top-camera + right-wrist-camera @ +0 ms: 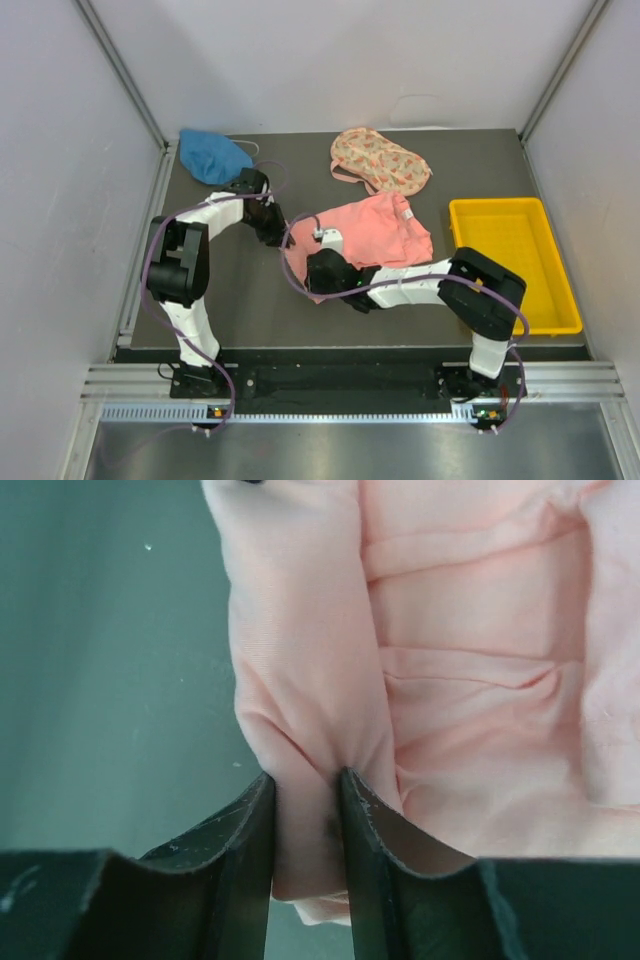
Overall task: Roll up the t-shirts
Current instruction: Roll the T-shirt to the center of the board.
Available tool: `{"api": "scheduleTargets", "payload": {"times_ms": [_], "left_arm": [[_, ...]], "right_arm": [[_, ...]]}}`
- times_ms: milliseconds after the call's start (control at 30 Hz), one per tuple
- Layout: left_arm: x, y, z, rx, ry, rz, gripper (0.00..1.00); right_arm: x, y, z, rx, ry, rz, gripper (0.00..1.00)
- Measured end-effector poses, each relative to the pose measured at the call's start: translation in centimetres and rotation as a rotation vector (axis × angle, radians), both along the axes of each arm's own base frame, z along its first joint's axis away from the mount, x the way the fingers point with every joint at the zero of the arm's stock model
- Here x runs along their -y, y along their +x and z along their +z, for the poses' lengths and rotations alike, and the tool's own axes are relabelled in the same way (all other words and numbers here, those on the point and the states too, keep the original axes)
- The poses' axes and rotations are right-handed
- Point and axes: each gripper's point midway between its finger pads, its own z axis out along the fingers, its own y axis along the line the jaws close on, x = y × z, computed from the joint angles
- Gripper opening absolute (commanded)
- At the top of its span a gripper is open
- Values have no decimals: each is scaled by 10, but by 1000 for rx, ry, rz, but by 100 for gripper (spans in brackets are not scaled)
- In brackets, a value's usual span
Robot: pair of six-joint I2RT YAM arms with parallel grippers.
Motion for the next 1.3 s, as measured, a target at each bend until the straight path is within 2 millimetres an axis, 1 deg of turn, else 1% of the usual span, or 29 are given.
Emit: {"api": "scheduleTargets", "payload": {"times_ms": [67, 167, 300, 367, 433, 500, 533, 567, 633, 667, 867, 1000, 1167, 1300], "left_arm": [[2, 3, 4, 8, -21, 0, 36], [4, 7, 12, 29, -52, 3, 38], [2, 16, 34, 86, -102, 22, 37], [0, 18, 50, 136, -141, 38, 35], [-4, 17, 62, 169, -172, 52, 31], [-7, 13, 70, 191, -194, 62, 26], [-8, 11, 73, 197, -201, 69, 23], [-9, 9, 74, 200, -206, 75, 22], [-9, 6, 71, 196, -216, 79, 18], [-8, 5, 69, 195, -222, 77, 18], [3, -15, 42, 125, -239, 68, 16], [12, -14, 35, 116, -253, 61, 15], [21, -13, 20, 92, -249, 58, 13], [27, -13, 6, 66, -228, 63, 13]], "right_arm": [[4, 3, 0, -52, 97, -22, 30], [7, 5, 1, -128, 229, -48, 28], [8, 7, 2, -203, 364, -77, 27], [11, 6, 2, -244, 432, -92, 27], [12, 6, 2, -275, 481, -103, 27], [12, 6, 1, -305, 531, -116, 26], [11, 7, 1, -316, 553, -118, 26], [11, 7, 1, -328, 572, -122, 26], [11, 7, 0, -350, 609, -131, 26], [11, 7, 1, -357, 621, -133, 26], [9, 7, 0, -400, 688, -144, 25], [8, 7, 0, -415, 715, -147, 25], [8, 7, 0, -429, 733, -153, 25], [8, 7, 0, -430, 734, -153, 28]]}}
